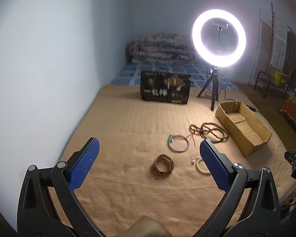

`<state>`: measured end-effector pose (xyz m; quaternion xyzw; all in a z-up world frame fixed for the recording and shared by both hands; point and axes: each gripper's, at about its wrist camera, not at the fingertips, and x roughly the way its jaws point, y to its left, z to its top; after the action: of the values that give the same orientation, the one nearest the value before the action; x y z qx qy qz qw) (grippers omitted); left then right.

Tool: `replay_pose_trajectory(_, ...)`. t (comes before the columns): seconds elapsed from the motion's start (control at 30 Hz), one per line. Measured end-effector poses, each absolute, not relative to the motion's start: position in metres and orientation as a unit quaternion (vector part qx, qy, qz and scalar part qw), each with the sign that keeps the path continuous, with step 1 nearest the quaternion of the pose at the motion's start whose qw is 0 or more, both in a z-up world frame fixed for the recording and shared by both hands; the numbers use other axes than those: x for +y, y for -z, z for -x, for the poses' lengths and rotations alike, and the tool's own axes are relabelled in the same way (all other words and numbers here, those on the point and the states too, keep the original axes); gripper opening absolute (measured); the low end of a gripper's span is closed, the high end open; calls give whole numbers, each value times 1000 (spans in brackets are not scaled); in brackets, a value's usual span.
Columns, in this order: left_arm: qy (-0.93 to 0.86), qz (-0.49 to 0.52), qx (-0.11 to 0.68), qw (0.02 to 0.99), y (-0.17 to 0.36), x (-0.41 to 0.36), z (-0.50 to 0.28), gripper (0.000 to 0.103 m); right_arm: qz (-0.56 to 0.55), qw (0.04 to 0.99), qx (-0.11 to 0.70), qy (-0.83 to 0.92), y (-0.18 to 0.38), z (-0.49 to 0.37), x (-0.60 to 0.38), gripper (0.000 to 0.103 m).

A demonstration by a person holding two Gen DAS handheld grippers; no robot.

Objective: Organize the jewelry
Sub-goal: 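Grasp the brown leather watch with the left tool while the right tool grasps the pearl necklace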

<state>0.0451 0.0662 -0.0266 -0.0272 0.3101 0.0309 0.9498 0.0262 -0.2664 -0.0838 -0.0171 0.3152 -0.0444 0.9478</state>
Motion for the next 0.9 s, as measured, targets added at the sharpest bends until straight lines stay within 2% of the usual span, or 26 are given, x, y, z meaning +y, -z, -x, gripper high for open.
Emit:
replay_pose_trajectory(0.2, -28, 28, 342, 939, 44, 76, -68, 103, 34, 942, 333, 37, 95, -34, -264, 102)
replay_pose_trajectory(0.27, -26, 38, 363, 931, 55, 80, -78, 93, 42, 937, 344, 33, 102, -37, -260, 102)
replay_pose_trajectory(0.53, 16, 73, 430, 900, 102, 87, -111, 81, 66, 913, 401, -36, 140, -48, -233, 102)
replay_pose_trajectory(0.63, 24, 76, 459, 885, 118, 87, -123, 71, 64, 898, 432, -58, 158, -56, -225, 101)
replay_pose_trajectory(0.7, 25, 70, 470, 879, 127, 85, -131, 69, 58, 887, 454, -70, 169, -64, -222, 101)
replay_pose_trajectory(0.83, 31, 61, 495, 866, 149, 80, -147, 59, 41, 871, 484, -75, 185, -76, -225, 83)
replay_pose_trajectory(0.9, 35, 65, 508, 858, 160, 79, -156, 58, 25, 864, 497, -76, 193, -82, -229, 82)
